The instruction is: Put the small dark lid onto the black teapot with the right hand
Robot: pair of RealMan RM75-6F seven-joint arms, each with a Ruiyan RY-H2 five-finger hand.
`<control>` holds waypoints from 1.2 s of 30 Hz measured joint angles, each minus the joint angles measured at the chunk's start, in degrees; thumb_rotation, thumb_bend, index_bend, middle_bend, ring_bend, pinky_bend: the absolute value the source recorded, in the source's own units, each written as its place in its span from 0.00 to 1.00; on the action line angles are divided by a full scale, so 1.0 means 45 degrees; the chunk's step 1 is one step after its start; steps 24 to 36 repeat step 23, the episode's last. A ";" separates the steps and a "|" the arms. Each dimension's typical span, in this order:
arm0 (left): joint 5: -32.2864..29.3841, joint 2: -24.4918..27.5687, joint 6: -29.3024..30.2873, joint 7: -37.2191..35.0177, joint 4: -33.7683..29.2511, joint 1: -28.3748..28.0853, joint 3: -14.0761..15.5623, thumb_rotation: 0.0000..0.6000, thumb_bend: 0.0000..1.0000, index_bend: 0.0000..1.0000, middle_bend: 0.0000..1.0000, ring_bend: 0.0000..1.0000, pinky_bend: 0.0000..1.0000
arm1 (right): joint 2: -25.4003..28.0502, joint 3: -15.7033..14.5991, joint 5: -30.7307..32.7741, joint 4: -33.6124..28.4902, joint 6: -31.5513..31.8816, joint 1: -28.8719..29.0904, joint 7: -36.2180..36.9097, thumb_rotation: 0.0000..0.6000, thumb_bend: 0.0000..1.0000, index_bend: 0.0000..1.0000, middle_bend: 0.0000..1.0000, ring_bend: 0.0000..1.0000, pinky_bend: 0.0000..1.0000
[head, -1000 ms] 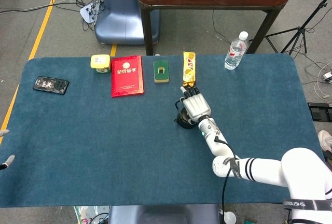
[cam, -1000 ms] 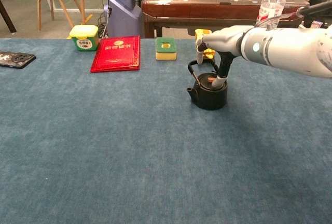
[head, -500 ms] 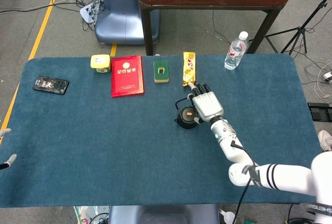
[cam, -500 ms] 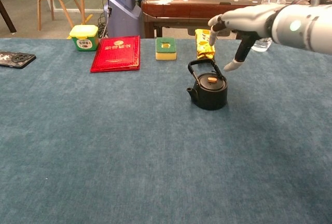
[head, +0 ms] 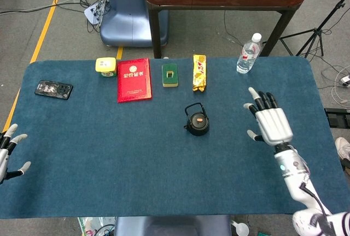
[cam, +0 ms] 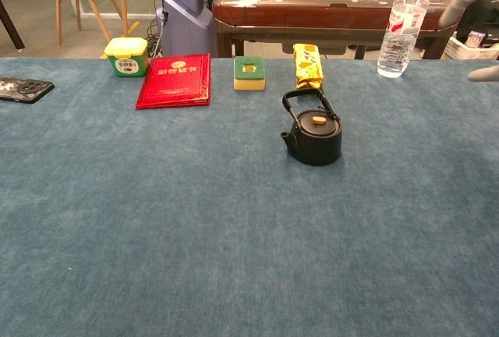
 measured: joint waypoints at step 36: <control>0.0436 -0.0304 -0.0006 0.4480 -0.3242 -0.0726 0.0116 1.00 0.26 0.20 0.00 0.00 0.00 | 0.1351 -0.0871 -0.3340 0.2221 0.2018 -0.4817 0.4718 1.00 0.21 0.27 0.00 0.00 0.00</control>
